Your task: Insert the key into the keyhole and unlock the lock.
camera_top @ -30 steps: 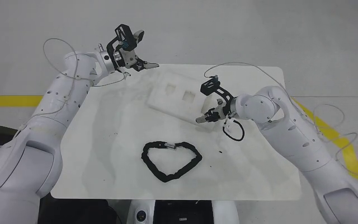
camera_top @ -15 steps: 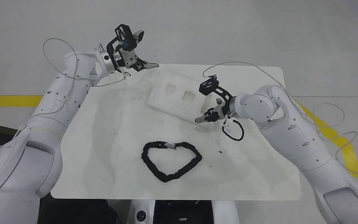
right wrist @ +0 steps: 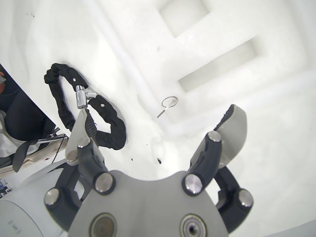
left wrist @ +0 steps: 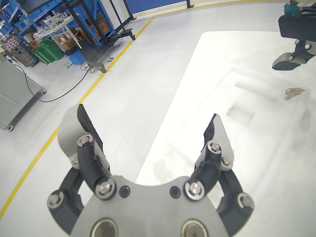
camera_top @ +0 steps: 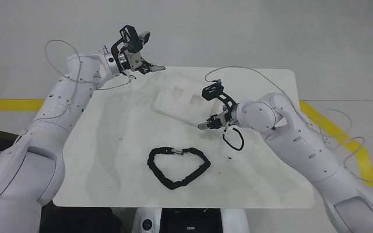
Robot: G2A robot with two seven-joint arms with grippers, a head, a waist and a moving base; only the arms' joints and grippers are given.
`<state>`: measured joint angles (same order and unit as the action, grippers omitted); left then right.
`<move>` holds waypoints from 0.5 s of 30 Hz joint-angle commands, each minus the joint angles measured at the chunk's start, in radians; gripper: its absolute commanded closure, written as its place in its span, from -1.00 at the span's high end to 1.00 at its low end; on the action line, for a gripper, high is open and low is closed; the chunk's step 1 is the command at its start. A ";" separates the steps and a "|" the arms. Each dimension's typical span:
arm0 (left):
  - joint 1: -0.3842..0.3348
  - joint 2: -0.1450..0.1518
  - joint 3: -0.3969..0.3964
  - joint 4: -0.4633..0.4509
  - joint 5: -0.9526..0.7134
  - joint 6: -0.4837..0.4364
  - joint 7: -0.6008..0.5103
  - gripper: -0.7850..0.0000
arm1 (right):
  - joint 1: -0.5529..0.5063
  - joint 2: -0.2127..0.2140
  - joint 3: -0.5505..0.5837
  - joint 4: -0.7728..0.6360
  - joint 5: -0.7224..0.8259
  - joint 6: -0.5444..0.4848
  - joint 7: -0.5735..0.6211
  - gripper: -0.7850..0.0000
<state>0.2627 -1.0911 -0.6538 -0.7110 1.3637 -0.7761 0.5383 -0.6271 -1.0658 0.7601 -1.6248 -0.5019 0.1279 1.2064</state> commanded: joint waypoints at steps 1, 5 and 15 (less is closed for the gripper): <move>0.000 0.000 0.000 0.000 0.000 0.000 0.000 1.00 | 0.003 -0.006 -0.011 0.000 0.005 0.028 0.004 1.00; 0.000 0.000 0.000 0.000 0.000 0.000 0.000 1.00 | 0.015 -0.020 -0.033 0.016 0.007 0.087 0.016 1.00; 0.000 0.000 0.000 0.000 0.000 0.000 0.000 1.00 | 0.012 -0.038 -0.049 0.020 -0.012 0.150 -0.001 0.70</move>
<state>0.2627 -1.0911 -0.6538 -0.7110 1.3637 -0.7761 0.5383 -0.6127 -1.1028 0.7108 -1.6062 -0.5134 0.2720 1.2100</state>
